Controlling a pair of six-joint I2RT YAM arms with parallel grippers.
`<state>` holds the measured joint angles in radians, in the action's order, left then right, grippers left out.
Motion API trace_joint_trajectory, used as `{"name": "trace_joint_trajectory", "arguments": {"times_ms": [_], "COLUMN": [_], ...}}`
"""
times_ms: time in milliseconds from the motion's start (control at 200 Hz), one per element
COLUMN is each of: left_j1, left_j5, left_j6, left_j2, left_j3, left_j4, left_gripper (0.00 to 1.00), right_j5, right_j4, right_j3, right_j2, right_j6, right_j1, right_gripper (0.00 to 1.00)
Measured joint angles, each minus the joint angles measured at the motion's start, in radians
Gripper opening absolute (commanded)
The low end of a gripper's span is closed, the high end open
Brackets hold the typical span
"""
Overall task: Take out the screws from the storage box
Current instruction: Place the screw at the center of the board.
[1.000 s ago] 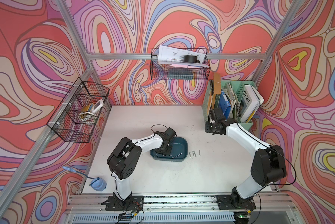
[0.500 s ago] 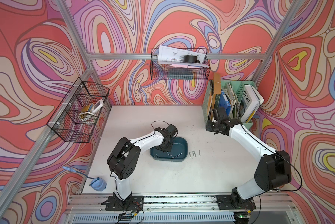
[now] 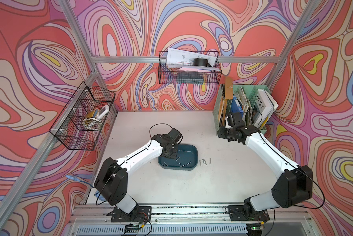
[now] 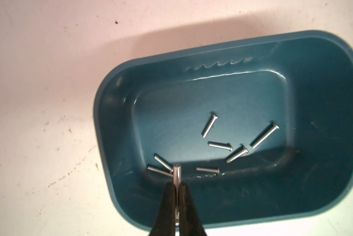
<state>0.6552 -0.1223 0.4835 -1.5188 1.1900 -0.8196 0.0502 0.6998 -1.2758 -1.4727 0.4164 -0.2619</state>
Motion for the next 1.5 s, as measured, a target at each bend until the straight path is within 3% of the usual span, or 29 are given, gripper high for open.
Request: {"name": "trace_joint_trajectory", "arguments": {"times_ms": [170,300,491,681,876,986,1247,1392,1502], "left_j1": [0.0,-0.024,-0.171,-0.296,-0.317,-0.325,-0.341,-0.345,-0.36], "left_j5": [-0.013,-0.036,-0.034,0.006,0.049,0.054,0.055,0.035,0.015], "left_j6": [0.071,0.09,0.08,0.056,0.035,0.032,0.029,0.007,-0.012], "left_j2": [0.214,0.254,0.182,0.067,-0.149,-0.182,-0.196,-0.196,-0.184], "left_j3": [-0.16,-0.216,-0.211,-0.248,-0.242,-0.208,-0.2,-0.198,-0.165], "left_j4": [-0.058,-0.087,-0.047,0.101,0.209,0.251,0.277,0.273,0.239], "left_gripper": [0.0,0.01,0.02,0.02,0.03,0.04,0.18,0.39,0.4], "right_j5": [-0.024,-0.047,-0.068,-0.075,-0.077,-0.077,-0.077,-0.077,-0.077], "right_j4": [-0.002,-0.006,-0.003,-0.004,0.003,0.005,0.005,0.006,0.005], "right_j3": [0.019,0.02,0.02,0.029,0.034,0.034,0.037,0.039,0.039], "right_j2": [0.018,0.018,0.017,0.017,0.016,0.016,0.016,0.016,0.016], "right_j6": [0.012,0.016,0.016,0.023,0.022,0.022,0.019,0.015,0.011], "right_j1": [0.0,0.0,-0.002,-0.01,-0.014,-0.014,-0.014,-0.014,-0.014], "right_gripper": [0.43,0.43,0.43,0.43,0.43,0.43,0.44,0.44,0.44]}}
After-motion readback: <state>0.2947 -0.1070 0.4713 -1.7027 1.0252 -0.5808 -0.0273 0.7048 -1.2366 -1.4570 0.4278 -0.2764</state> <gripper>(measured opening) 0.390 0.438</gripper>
